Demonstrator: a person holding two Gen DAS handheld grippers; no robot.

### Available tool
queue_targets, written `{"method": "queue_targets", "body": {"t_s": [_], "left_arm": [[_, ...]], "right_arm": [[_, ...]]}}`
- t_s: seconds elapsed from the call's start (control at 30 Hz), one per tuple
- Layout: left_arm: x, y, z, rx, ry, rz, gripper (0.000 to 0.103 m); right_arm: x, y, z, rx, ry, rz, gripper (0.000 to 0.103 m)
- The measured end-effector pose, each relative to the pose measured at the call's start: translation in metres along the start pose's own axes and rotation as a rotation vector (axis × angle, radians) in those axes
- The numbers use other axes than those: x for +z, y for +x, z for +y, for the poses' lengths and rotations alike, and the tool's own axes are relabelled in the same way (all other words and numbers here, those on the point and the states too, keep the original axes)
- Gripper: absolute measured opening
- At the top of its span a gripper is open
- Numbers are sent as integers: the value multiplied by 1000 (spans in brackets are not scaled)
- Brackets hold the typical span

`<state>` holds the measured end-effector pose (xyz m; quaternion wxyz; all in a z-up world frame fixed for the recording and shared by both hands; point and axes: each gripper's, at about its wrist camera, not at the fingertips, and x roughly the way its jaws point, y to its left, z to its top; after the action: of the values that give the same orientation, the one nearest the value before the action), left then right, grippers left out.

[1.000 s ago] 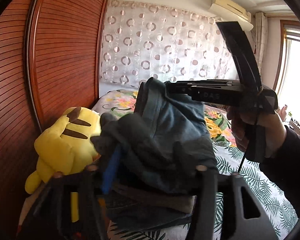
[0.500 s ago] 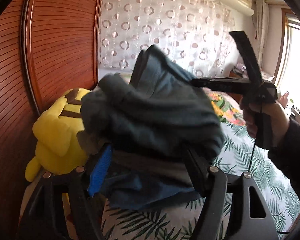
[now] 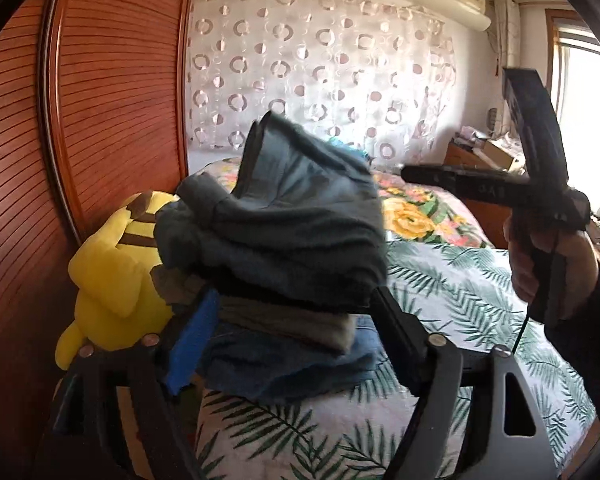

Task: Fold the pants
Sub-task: 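Lower the shorts onto the clothes stack and open both tools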

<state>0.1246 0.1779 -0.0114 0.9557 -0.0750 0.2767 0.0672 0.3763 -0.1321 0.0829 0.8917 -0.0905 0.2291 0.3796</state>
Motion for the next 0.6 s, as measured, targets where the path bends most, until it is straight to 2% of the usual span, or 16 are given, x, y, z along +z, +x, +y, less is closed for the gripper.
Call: {"method": "queue_targets", "body": {"t_s": [0.1, 0.27, 0.6], "left_arm": [[1, -9, -7, -9, 21, -10, 86], [3, -28, -23, -40, 56, -28, 90], [0, -62, -56, -73, 141, -49, 91]], "right_arm": [[-12, -19, 2, 3, 10, -12, 37], [-30, -53, 8, -39, 4, -31, 38], [-59, -110, 27, -88, 47, -70, 56]]}}
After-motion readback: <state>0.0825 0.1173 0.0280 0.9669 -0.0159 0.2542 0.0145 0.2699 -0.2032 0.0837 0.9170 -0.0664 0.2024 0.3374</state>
